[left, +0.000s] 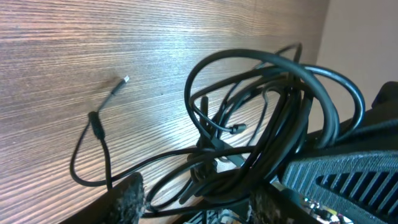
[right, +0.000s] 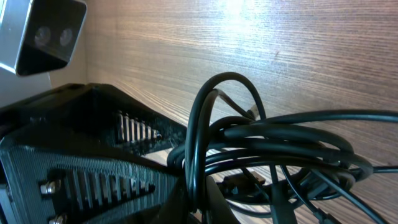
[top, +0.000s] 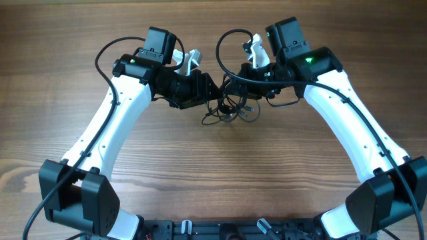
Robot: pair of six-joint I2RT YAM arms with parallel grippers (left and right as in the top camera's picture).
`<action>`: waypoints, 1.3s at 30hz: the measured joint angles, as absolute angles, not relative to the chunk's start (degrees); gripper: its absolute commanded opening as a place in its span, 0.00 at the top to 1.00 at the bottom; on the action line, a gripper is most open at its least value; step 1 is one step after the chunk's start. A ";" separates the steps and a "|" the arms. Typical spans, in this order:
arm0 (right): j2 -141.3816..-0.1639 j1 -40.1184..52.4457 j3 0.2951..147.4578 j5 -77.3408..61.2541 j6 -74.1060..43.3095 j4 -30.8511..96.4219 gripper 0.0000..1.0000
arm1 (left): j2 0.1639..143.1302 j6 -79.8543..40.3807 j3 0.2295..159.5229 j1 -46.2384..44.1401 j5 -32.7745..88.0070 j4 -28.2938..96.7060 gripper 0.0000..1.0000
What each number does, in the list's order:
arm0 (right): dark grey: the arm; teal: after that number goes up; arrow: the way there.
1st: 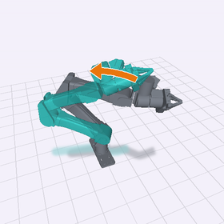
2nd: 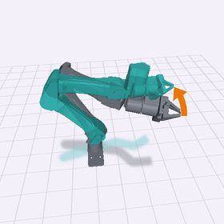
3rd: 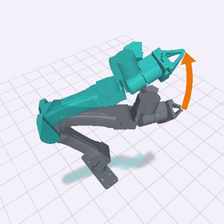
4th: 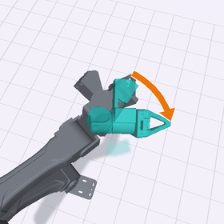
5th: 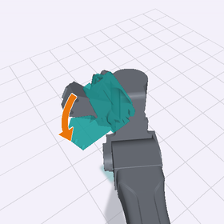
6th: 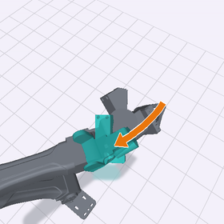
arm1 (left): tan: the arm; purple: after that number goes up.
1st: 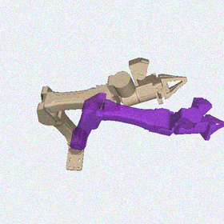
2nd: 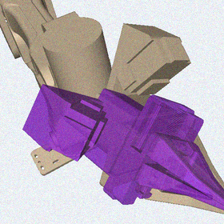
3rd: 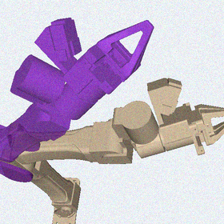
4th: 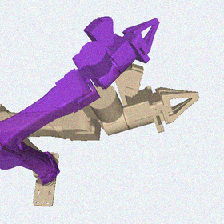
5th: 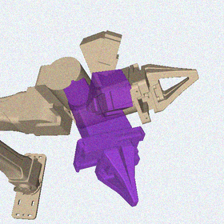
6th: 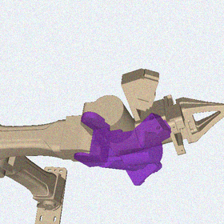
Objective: Untangle cables
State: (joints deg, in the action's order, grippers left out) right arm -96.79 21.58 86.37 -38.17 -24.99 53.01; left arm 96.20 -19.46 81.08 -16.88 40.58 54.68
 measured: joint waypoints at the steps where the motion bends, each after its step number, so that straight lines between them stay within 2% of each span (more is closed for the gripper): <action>1: -96.79 21.58 86.37 -38.17 -24.82 53.19 0.96 | 96.20 -19.40 81.08 -16.91 40.45 54.68 0.50; 11: -96.79 21.58 86.37 -41.19 -23.66 53.80 0.96 | 96.12 -19.11 81.08 -16.91 40.32 54.63 0.66; 15: -96.79 21.58 86.37 -44.12 -22.37 53.84 0.96 | 96.01 -19.09 81.08 -16.99 40.32 54.52 0.80; 20: -96.79 21.61 86.37 -47.79 -21.10 53.87 0.96 | 95.98 -18.90 81.19 -17.02 40.32 54.17 0.87; 23: -96.79 21.61 86.37 -49.17 -20.88 53.84 0.96 | 95.98 -18.94 81.19 -17.10 40.12 54.19 0.96; 34: -96.79 21.61 86.35 -54.89 -20.67 52.01 0.96 | 95.98 -18.79 81.23 -17.21 40.12 54.24 0.96; 39: -96.86 21.61 86.35 -61.17 -20.71 49.82 0.96 | 95.77 -22.41 81.38 -17.21 34.57 55.11 0.96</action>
